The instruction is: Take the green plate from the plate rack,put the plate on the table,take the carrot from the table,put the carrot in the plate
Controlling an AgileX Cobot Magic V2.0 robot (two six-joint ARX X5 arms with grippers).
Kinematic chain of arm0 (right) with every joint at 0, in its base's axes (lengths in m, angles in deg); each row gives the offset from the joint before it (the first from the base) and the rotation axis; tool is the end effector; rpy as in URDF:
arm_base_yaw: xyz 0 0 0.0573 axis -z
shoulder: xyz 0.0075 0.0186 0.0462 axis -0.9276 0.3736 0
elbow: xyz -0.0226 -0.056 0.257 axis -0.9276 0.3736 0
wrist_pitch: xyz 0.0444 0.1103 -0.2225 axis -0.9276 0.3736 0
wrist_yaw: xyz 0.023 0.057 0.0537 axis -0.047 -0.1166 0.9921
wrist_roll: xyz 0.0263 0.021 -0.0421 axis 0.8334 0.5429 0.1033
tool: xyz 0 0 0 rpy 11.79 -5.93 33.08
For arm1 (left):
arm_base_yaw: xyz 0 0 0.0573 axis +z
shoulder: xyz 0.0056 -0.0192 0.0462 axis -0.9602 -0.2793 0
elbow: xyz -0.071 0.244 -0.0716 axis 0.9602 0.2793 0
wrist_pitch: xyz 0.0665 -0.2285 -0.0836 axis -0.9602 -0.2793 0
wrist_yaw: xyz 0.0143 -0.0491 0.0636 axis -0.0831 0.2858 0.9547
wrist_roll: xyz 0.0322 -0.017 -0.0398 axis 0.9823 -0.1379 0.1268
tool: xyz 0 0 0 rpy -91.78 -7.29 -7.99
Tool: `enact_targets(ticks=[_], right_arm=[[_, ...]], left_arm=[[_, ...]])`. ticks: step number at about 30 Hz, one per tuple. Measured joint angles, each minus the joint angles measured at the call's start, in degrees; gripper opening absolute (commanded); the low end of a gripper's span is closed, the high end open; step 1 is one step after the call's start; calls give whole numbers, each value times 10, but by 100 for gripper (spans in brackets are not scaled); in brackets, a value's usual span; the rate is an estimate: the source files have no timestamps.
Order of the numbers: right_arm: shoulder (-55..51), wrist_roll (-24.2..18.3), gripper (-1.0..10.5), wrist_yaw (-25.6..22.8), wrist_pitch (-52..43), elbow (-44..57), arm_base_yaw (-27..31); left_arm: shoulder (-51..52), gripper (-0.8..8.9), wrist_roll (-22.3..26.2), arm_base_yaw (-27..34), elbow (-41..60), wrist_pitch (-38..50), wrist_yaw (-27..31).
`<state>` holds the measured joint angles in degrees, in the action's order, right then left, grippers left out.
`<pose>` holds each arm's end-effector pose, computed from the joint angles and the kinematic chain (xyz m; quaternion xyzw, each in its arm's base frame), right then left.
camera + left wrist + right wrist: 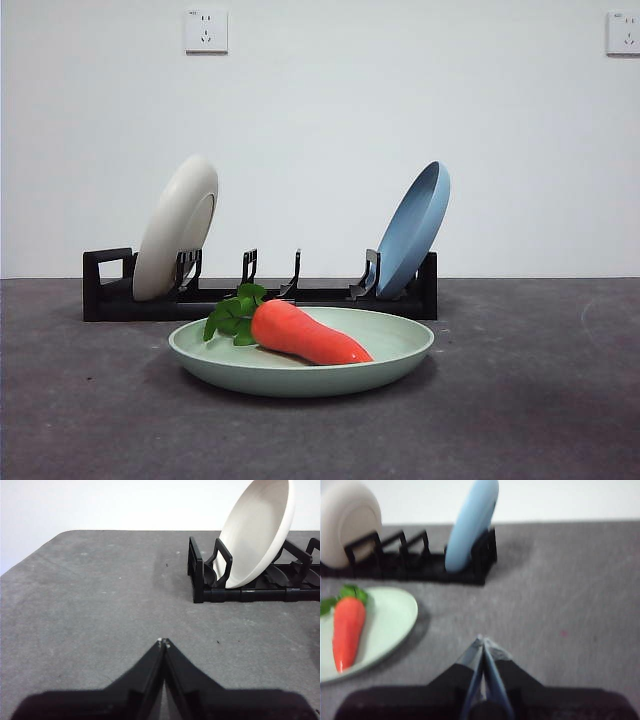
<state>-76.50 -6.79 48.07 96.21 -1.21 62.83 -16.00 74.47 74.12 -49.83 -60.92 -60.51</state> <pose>0.0919 0.0151 0.1549 0.0143 0.0992 0.1595 0.9821 0.0954 0.0028 0.1513 -0.0106 0.0846 0.0412 0.9955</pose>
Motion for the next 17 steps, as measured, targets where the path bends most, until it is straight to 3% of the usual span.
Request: enact_targets(ticks=[17], right_arm=[[5, 15, 3, 0, -2, 0, 0]], left_arm=[[0, -3, 0, 0, 0, 0, 0]])
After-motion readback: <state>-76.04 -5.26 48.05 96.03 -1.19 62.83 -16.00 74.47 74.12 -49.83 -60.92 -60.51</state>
